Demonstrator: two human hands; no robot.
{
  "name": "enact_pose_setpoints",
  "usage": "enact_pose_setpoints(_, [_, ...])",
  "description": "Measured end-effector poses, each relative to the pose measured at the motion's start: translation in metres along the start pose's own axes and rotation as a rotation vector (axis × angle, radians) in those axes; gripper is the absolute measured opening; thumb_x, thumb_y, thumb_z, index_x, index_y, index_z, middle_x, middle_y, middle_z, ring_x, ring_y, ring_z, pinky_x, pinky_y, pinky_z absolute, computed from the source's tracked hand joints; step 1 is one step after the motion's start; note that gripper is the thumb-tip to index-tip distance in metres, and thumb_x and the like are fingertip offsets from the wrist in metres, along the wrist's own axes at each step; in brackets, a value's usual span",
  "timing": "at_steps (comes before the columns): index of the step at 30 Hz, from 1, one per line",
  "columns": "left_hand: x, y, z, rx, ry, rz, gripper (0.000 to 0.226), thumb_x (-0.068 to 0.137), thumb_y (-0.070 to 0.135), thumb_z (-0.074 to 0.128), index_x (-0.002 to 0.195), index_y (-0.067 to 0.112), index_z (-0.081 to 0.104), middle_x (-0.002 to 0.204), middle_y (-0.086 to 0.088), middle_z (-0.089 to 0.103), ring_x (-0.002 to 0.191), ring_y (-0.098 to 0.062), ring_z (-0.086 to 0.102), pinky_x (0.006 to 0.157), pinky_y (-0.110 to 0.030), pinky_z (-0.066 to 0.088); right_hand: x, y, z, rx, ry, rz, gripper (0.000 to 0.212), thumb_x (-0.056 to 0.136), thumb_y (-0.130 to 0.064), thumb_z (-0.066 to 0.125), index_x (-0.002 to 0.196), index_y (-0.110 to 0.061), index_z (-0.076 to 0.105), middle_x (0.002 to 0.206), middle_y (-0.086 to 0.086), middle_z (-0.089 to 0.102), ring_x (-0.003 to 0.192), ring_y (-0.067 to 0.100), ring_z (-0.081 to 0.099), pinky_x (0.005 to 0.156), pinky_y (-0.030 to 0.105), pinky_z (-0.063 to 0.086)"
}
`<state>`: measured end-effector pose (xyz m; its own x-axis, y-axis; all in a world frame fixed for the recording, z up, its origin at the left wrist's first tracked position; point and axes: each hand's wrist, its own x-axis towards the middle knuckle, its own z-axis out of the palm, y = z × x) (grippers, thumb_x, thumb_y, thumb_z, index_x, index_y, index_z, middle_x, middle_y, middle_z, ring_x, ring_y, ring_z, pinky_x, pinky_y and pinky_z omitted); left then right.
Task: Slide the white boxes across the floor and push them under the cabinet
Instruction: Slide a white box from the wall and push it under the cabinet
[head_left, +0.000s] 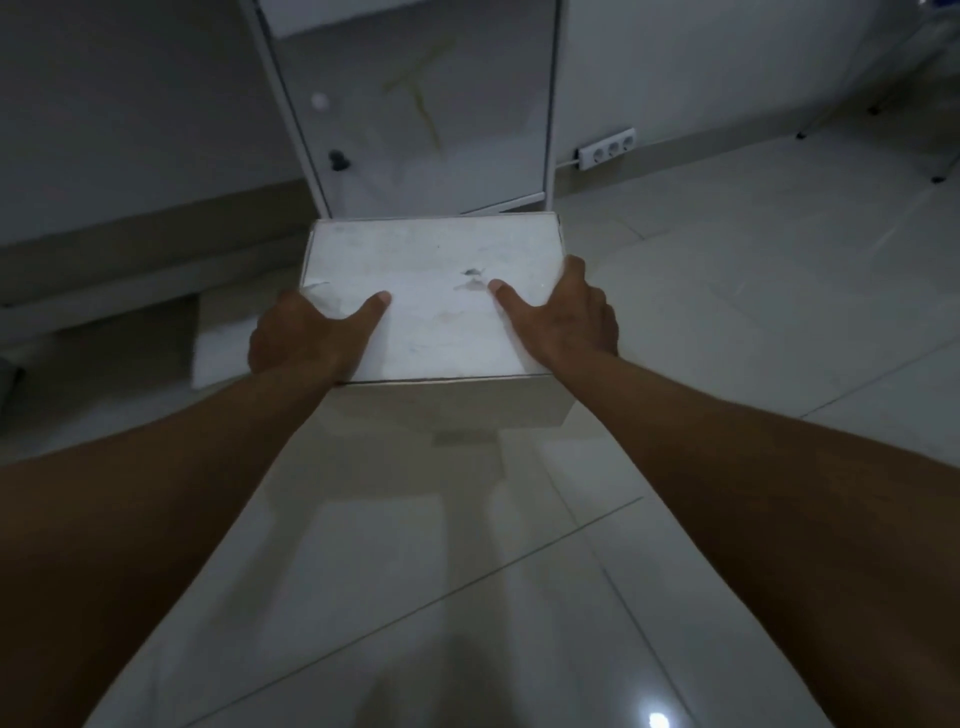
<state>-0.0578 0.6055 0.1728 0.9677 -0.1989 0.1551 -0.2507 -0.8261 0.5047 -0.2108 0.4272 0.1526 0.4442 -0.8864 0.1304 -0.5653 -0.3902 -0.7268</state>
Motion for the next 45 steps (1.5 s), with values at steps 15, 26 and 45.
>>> enact_pose_setpoints(15, [0.069,-0.231,-0.120,-0.052,0.050,-0.134,0.107,0.056,0.091,0.055,0.133,0.017,0.052,0.134,-0.011,0.056,0.121,-0.034,0.054,0.094,-0.042,0.045,-0.129,-0.166,0.160,-0.001,-0.076,-0.101,0.097,0.071,-0.082,0.054,0.142,-0.021,0.031,0.130,0.013,0.055,0.114,0.036,0.054,0.091,0.041,0.043])
enact_pose_setpoints(26, [0.088,-0.363,-0.168,-0.033,0.112,-0.281,0.101,0.059,0.086,0.060,0.130,0.015,0.051,0.130,-0.012,0.059,0.118,-0.036,0.056,0.091,-0.042,0.046,-0.198,-0.246,0.261,-0.052,-0.234,-0.157,0.096,0.070,-0.082,0.055,0.141,-0.021,0.032,0.128,0.013,0.056,0.113,0.036,0.055,0.090,0.040,0.044])
enact_pose_setpoints(45, [0.120,-0.459,-0.154,0.120,0.091,-0.480,0.106,0.053,0.092,0.054,0.130,0.019,0.051,0.126,-0.006,0.062,0.115,-0.031,0.058,0.090,-0.039,0.046,-0.210,-0.267,0.381,-0.019,-0.488,-0.178,0.102,0.071,-0.082,0.055,0.145,-0.018,0.027,0.133,0.018,0.054,0.116,0.039,0.054,0.094,0.043,0.044])
